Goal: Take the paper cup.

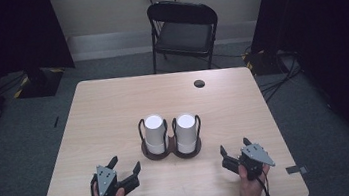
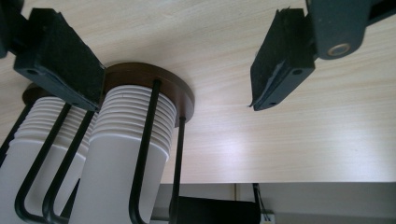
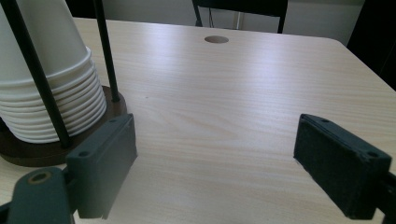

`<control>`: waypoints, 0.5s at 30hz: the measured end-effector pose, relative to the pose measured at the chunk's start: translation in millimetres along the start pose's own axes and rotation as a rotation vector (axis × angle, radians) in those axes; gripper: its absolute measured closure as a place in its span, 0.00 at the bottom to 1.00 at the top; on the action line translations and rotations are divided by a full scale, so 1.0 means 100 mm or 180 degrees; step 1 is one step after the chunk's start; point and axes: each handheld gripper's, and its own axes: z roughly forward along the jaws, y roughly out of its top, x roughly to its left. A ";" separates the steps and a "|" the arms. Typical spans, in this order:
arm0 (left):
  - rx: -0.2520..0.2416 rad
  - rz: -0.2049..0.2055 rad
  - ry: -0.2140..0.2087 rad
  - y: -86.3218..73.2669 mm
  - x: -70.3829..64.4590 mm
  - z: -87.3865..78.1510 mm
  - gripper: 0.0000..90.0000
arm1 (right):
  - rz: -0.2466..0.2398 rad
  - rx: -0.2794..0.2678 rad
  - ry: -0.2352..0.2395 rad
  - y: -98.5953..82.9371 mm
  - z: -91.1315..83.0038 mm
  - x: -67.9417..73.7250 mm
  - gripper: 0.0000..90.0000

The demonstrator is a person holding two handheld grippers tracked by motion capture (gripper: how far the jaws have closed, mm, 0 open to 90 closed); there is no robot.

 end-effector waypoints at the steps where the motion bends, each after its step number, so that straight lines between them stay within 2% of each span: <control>1: -0.0005 -0.0021 -0.0044 0.00 0.01 0.00 0.22 | 0.0000 0.0000 0.0000 0.00 0.00 0.00 0.14; 2: -0.0030 -0.0021 -0.0097 0.00 0.02 -0.01 0.22 | 0.0008 0.0004 0.0007 0.00 0.00 0.00 0.14; 3: -0.0053 -0.0010 -0.0037 -0.01 0.00 -0.01 0.20 | 0.0018 -0.0014 0.0017 0.00 0.00 -0.01 0.14; 6: 0.0013 0.0034 0.0094 0.00 -0.02 0.00 0.20 | -0.0005 -0.0080 0.0066 -0.01 -0.02 -0.01 0.14; 8: 0.0033 0.0031 0.0108 0.01 -0.02 0.01 0.21 | -0.0006 -0.0108 0.0086 -0.01 -0.03 -0.01 0.14; 9: 0.0061 0.0023 0.0111 0.01 -0.02 0.02 0.21 | -0.0037 -0.0209 0.0119 -0.03 -0.06 -0.01 0.14; 10: 0.0061 0.0023 0.0111 0.01 -0.02 0.02 0.21 | -0.0037 -0.0209 0.0119 -0.03 -0.06 -0.01 0.14; 11: 0.0073 -0.0064 -0.0013 0.01 0.00 0.02 0.21 | -0.0069 -0.0303 0.0119 -0.04 -0.09 0.00 0.14; 12: 0.0073 -0.0064 -0.0013 0.01 0.00 0.02 0.22 | -0.0069 -0.0303 0.0119 -0.04 -0.09 0.00 0.14; 13: 0.0115 -0.0163 -0.0148 0.01 0.03 0.02 0.23 | -0.0075 -0.0364 0.0180 -0.05 -0.10 0.00 0.14; 14: 0.0115 -0.0181 -0.0175 0.01 0.04 0.03 0.23 | -0.0058 -0.0355 0.0195 -0.05 -0.10 0.00 0.14; 15: 0.0094 -0.0141 -0.0126 0.02 0.04 0.03 0.23 | -0.0045 -0.0347 0.0190 -0.05 -0.10 -0.01 0.14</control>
